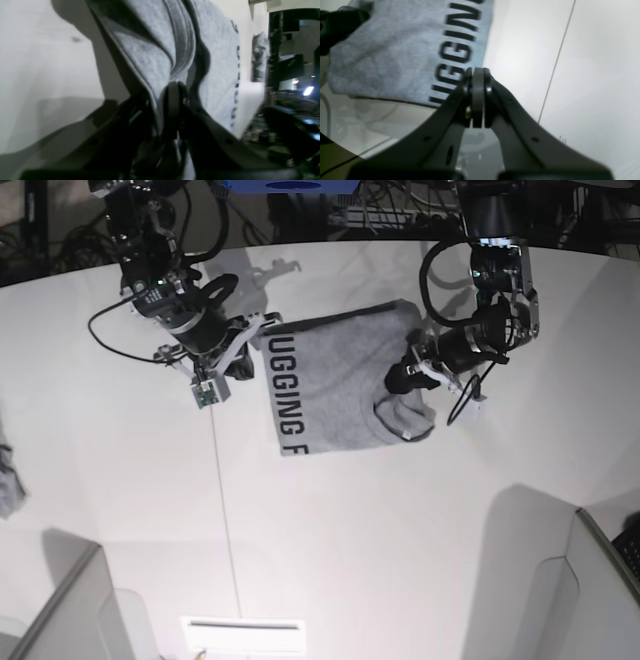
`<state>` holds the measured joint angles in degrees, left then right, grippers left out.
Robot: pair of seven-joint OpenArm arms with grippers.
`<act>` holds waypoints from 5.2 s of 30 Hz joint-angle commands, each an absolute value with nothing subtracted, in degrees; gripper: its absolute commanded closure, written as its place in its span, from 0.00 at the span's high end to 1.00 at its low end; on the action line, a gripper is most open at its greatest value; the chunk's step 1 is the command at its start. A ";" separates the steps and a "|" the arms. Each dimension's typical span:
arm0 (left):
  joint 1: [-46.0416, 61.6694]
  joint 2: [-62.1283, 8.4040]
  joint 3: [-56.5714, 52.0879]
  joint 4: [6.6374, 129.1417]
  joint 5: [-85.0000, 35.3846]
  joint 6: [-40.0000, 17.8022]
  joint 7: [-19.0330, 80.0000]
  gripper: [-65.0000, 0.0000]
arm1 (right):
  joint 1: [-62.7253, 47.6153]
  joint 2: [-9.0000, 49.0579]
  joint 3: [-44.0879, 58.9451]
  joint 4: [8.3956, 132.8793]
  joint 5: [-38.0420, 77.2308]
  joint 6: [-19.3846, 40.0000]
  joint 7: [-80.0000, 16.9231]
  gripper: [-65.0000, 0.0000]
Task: Fold the T-shirt properly
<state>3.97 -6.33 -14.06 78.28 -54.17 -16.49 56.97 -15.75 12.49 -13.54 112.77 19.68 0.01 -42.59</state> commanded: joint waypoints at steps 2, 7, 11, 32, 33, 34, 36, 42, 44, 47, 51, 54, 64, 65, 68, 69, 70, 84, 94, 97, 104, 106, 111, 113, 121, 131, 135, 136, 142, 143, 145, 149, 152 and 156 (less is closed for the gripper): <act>2.77 -9.54 -9.71 78.73 -52.88 -15.52 57.63 0.00 | -15.34 12.88 -13.23 113.63 20.09 0.40 -41.27 0.00; -0.04 -15.25 2.42 78.73 -52.88 -13.49 57.63 0.00 | -16.13 12.88 -12.26 113.71 20.18 0.40 -41.45 0.00; -3.74 -19.91 11.47 78.73 -52.88 -12.62 57.63 0.00 | -18.68 12.09 -6.73 113.89 20.35 0.40 -41.27 0.00; -38.64 -26.95 63.60 80.75 -48.40 -13.05 57.27 0.00 | -30.20 0.57 16.57 113.98 20.44 0.40 -41.27 0.00; -38.81 -26.51 64.13 81.89 -46.11 -13.05 57.27 0.00 | -30.55 0.31 17.19 113.98 20.44 0.40 -41.27 0.00; -38.81 -26.15 64.13 83.21 -43.56 -13.14 57.36 0.00 | -30.90 0.04 17.45 113.98 20.44 0.40 -41.27 0.00; -38.73 -25.98 64.57 85.76 -39.08 -13.23 57.36 0.00 | -31.34 0.04 17.36 113.98 20.44 0.40 -41.27 0.00; -37.58 -22.81 63.87 88.31 -30.29 -22.02 57.27 0.00 | -32.04 -1.54 17.19 113.98 20.44 0.40 -41.27 0.00; -36.62 -21.58 63.96 88.40 -26.15 -24.13 57.27 0.00 | -32.04 -1.63 17.19 113.98 20.44 0.40 -41.54 0.00; -35.56 -19.74 63.96 88.84 -18.51 -26.51 57.19 0.00 | -32.04 -1.89 17.19 113.98 20.44 0.40 -41.54 0.00; -33.27 -17.98 63.87 90.15 -8.75 -32.92 56.92 0.00 | -32.13 -1.98 17.10 113.89 20.44 0.40 -41.63 0.00; -31.34 -17.36 63.87 90.95 -3.12 -36.26 52.35 0.00 | -32.13 -1.98 17.10 113.89 20.35 0.40 -41.71 0.00; -30.29 -15.69 63.87 90.59 0.04 -38.11 47.60 0.00 | -32.48 -1.98 17.10 113.63 20.35 0.40 -41.71 0.00; -30.37 -15.52 63.87 90.59 0.04 -38.11 47.60 0.00 | -32.48 -1.89 17.10 113.63 20.35 0.40 -41.71 0.00; -30.37 -15.52 63.87 90.59 0.04 -38.11 47.78 0.00 | -32.48 -1.89 17.10 113.63 20.35 0.40 -41.71 0.00; -30.29 -15.52 63.87 90.59 0.04 -38.11 47.78 0.00 | -32.48 -1.89 17.19 113.63 20.35 0.40 -41.71 0.00; -30.20 -15.52 63.87 90.59 0.04 -38.11 47.78 0.00 | -32.48 -1.89 17.19 113.63 20.35 0.40 -41.71 0.00; -26.95 -16.84 57.54 90.33 0.04 -38.20 48.04 0.00 | -32.13 -1.89 17.19 113.63 20.35 0.40 -41.71 0.00; -27.47 -16.40 57.71 90.42 0.57 -38.20 48.04 0.00 | -32.04 -1.89 17.10 113.71 20.35 0.40 -41.71 0.00; -27.47 -16.40 57.71 90.33 0.57 -38.20 48.04 0.00 | -32.04 -1.89 17.10 113.71 20.35 0.40 -41.71 0.00; -27.56 -16.48 57.54 90.33 0.66 -38.20 48.04 0.00 | -32.04 -1.63 17.10 113.63 20.35 0.40 -41.71 0.00; -27.56 -16.66 57.36 90.33 0.66 -38.20 48.04 0.00 | -32.04 -1.63 17.10 113.63 20.35 0.40 -41.71 0.00; -28.35 -16.66 57.36 90.33 0.66 -38.20 48.04 0.30 | -31.96 -1.63 17.10 113.63 20.35 0.40 -41.71 0.00; -29.14 -16.66 57.63 90.33 0.66 -38.20 48.04 0.52 | -31.96 -1.63 17.10 113.63 20.35 0.40 -41.71 0.00; -32.04 -16.40 56.92 90.33 0.66 -38.20 48.04 0.97 | -31.96 -1.63 17.10 113.63 20.35 0.40 -41.71 0.00; -30.99 -14.55 40.48 94.90 0.31 -38.11 47.87 0.98 | -32.13 -1.36 17.19 113.71 20.35 0.48 -41.19 0.00; -25.01 -14.37 27.91 103.69 0.57 -37.85 47.52 0.97 | -33.63 -0.57 17.45 113.80 20.35 3.74 -36.70 0.00; -23.52 -14.29 25.45 105.89 0.57 -37.85 47.43 0.96 | -34.42 -0.31 17.36 113.80 20.26 5.41 -34.33 0.00; -15.52 -14.73 14.37 113.89 0.57 -37.76 47.43 0.47 | -38.73 -0.22 17.54 113.89 20.09 10.51 -21.93 0.00; -14.11 -14.73 11.91 113.98 0.57 -37.76 47.43 0.32 | -39.16 -0.22 17.63 113.89 20.09 11.91 -20.26 0.00; -11.47 -14.73 7.60 113.89 0.57 -37.76 47.43 0.04 | -39.78 -0.22 17.71 113.89 20.00 14.90 -17.36 0.00; -5.76 -14.46 1.98 113.89 0.48 -37.76 43.56 0.00 | -39.08 -0.22 21.76 113.54 19.03 20.88 -13.14 0.00; 0.66 -14.99 1.98 113.71 1.27 -37.67 30.81 0.00 | -37.58 -0.22 24.40 113.45 13.23 25.80 -9.54 0.00; 10.95 -15.25 2.77 110.46 10.68 -37.67 7.78 0.00 | -35.74 -0.31 26.51 110.46 4.88 29.05 -1.10 0.00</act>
<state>11.22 -14.98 2.94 109.56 12.05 -37.76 7.64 -35.44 -0.69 25.96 109.78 4.14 29.28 -2.13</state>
